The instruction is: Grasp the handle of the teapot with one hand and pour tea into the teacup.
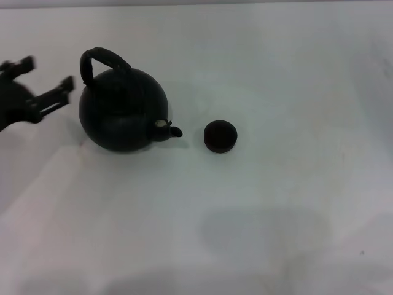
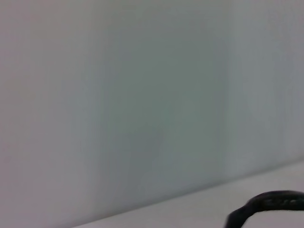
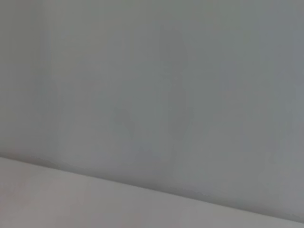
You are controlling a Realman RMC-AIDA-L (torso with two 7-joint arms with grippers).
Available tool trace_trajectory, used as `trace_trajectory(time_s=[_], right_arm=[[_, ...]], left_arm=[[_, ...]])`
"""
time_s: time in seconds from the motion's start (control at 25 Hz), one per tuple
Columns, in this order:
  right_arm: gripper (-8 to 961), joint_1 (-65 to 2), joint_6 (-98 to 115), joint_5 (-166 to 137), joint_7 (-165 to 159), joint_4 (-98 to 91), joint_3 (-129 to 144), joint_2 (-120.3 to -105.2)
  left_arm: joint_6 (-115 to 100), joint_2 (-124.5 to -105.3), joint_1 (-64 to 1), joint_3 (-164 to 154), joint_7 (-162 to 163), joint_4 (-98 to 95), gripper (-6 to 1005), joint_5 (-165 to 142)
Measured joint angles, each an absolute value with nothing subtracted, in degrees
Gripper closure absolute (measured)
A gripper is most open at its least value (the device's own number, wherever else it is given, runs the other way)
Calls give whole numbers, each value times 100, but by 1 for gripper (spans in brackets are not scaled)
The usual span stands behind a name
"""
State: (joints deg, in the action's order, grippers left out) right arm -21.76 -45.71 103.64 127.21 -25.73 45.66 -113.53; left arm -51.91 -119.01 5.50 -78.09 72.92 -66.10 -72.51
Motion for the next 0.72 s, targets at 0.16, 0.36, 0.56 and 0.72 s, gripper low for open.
trace_trajectory(time_s=[0.16, 0.36, 0.56, 0.72], right_arm=[[108, -2164, -4575, 10404, 12751, -2586, 4513, -11324], [108, -2119, -4993, 10438, 12994, -2682, 4073, -11454], [108, -2029, -6393, 10836, 13739, -2299, 3626, -11496], [108, -1950, -7652, 11435, 15136, -1276, 3280, -11493]], left_arm=[[-6284, -11900, 629, -7075, 6122, -5256, 128, -5911], [-7773, -11889, 256, -5800, 4652, -3087, 129, -4952], [-8318, -11884, -52, -4732, 3803, -1921, 131, -4794], [-8308, -11893, -243, -4301, 3362, -1554, 131, -4749]])
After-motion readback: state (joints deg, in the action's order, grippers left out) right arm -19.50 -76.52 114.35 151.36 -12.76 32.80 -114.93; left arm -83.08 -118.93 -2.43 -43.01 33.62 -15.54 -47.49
